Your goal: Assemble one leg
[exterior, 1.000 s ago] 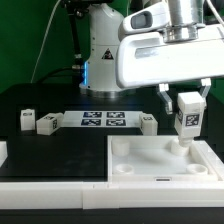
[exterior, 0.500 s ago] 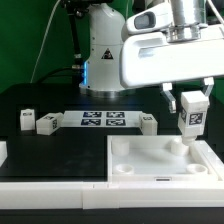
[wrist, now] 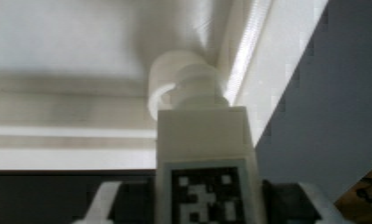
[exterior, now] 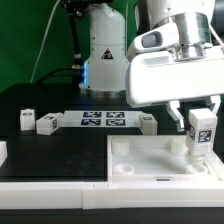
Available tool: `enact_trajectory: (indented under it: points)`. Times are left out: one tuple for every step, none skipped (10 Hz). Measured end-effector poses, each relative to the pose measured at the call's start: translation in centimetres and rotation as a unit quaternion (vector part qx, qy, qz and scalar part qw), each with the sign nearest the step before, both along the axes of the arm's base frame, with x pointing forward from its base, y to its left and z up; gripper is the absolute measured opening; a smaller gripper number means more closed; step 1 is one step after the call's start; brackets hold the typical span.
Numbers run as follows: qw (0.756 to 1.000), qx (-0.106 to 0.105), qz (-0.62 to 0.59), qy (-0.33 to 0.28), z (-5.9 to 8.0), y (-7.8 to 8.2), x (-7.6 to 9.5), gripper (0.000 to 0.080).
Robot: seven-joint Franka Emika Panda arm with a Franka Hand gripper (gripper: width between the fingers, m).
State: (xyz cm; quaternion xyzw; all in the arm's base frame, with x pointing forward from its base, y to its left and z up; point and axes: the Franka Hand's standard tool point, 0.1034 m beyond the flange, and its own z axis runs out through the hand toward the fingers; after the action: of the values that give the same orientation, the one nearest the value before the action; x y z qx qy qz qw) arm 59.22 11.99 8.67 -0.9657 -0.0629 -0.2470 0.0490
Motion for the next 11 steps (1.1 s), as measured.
enact_trajectory:
  points:
    - [1.0, -0.003, -0.003, -0.03, -0.2, -0.5, 0.5, 0.029]
    - [0.999, -0.003, -0.003, -0.033, -0.3, -0.5, 0.6, 0.029]
    - [0.999, -0.003, -0.003, -0.035, -0.3, -0.5, 0.6, 0.029]
    - [0.999, -0.003, -0.003, -0.037, -0.3, -0.5, 0.7, 0.029]
    - [0.999, -0.003, -0.004, -0.039, -0.6, -0.5, 0.7, 0.029]
    - [0.999, -0.003, -0.003, -0.033, -1.4, -0.5, 0.4, 0.029]
    - [1.0, -0.005, -0.001, -0.029, -1.9, -0.4, 0.2, 0.029]
    - [1.0, -0.005, 0.0, -0.03, -2.2, -0.3, 0.4, 0.029]
    - [0.999, -0.005, 0.001, -0.032, -2.2, -0.3, 0.4, 0.029]
    - [0.999, -0.005, 0.001, -0.032, -2.2, -0.3, 0.5, 0.029]
    - [0.999, -0.005, 0.001, -0.031, -2.2, -0.3, 0.5, 0.029]
